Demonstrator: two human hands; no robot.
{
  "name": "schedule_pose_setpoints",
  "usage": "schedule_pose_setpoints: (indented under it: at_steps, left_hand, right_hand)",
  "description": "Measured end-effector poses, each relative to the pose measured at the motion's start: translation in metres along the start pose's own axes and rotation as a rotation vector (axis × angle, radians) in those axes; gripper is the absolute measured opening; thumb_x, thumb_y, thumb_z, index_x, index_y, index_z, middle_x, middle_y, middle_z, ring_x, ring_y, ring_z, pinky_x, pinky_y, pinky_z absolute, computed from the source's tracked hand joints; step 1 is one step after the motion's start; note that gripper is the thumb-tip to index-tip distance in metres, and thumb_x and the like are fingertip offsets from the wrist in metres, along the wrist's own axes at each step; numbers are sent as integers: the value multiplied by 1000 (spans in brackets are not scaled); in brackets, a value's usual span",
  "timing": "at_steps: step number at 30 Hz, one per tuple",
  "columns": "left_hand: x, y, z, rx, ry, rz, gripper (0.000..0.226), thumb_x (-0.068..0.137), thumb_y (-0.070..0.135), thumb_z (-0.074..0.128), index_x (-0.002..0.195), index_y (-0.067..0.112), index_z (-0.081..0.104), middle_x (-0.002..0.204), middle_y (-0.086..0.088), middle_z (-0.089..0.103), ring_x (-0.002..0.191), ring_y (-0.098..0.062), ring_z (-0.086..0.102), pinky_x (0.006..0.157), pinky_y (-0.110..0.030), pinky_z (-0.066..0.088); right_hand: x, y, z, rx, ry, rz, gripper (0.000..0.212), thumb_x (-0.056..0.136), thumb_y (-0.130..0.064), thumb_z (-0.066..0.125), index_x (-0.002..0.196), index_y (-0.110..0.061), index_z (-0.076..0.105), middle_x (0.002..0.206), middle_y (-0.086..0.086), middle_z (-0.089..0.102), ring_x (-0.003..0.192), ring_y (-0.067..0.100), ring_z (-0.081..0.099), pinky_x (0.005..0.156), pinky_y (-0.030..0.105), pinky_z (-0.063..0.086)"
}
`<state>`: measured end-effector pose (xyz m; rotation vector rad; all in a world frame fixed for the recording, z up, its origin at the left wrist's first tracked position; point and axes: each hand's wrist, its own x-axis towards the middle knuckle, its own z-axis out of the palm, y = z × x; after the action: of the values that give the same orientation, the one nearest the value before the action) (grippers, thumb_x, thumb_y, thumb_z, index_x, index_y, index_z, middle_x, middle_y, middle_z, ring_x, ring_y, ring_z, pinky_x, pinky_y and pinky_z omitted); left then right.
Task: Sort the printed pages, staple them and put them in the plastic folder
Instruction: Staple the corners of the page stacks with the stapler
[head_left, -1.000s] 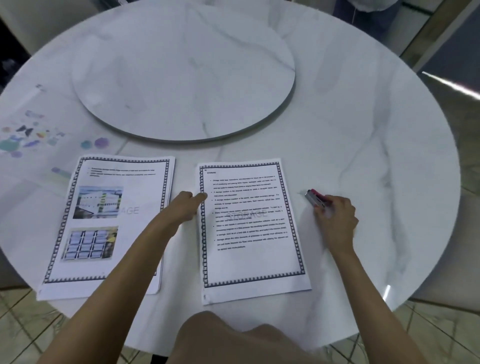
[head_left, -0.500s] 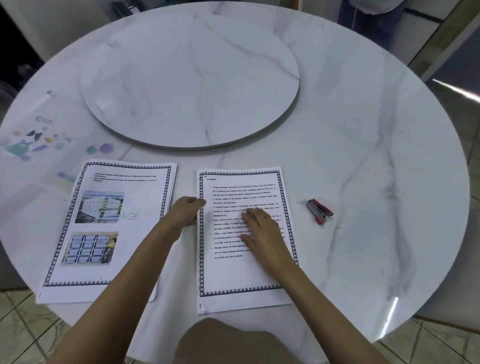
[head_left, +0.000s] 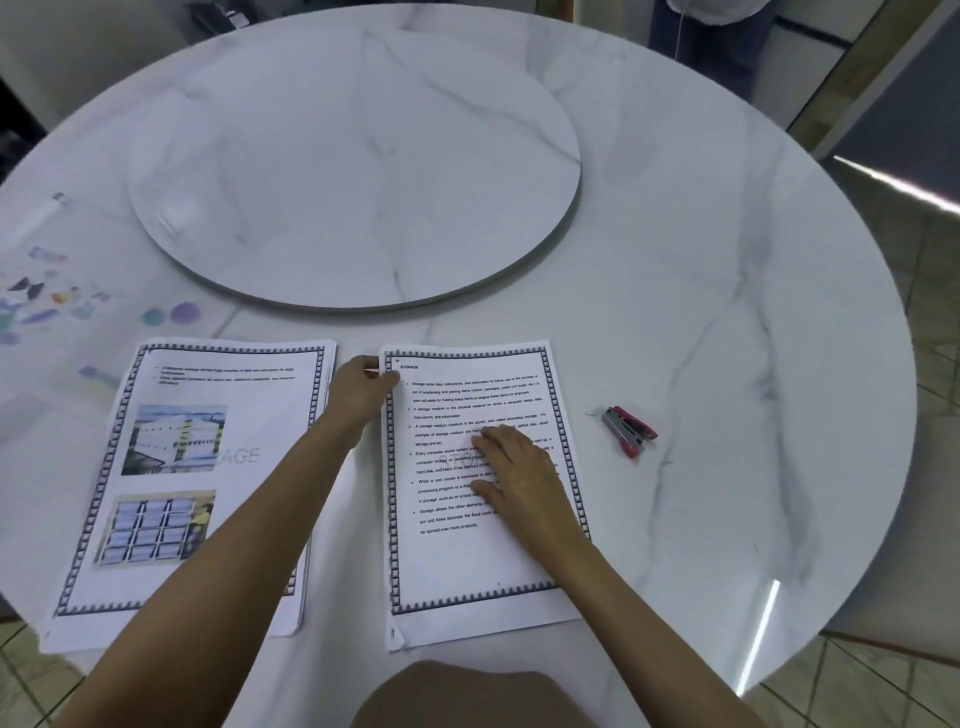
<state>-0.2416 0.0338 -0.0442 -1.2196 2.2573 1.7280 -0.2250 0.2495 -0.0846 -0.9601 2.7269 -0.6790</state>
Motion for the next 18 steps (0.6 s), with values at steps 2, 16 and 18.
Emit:
schedule_pose_setpoints:
  at_steps: [2, 16, 18]
  left_hand:
    - [4, 0, 0, 3, 44, 25, 25, 88, 11, 58, 112, 5, 60, 103, -9, 62, 95, -24, 58, 92, -38, 47]
    - [-13, -21, -3, -31, 143, 190, 15, 87, 10, 60, 102, 7, 63, 88, -4, 60, 71, -14, 54, 54, -8, 45]
    - [-16, -27, -5, -50, 144, 183, 17, 87, 10, 60, 103, 5, 62, 90, -6, 60, 71, -16, 54, 56, -13, 47]
  right_hand:
    - [0, -1, -1, -21, 13, -9, 48, 75, -25, 65, 120, -10, 57, 124, 6, 59, 119, 25, 54, 96, 41, 44]
    - [1, -4, -25, -69, 19, -20, 47, 78, -10, 68, 123, -5, 55, 128, 14, 54, 120, 28, 52, 96, 41, 42]
    - [0, 9, -36, -94, 99, 21, 45, 74, -8, 71, 116, -3, 59, 117, 17, 60, 107, 33, 59, 87, 44, 48]
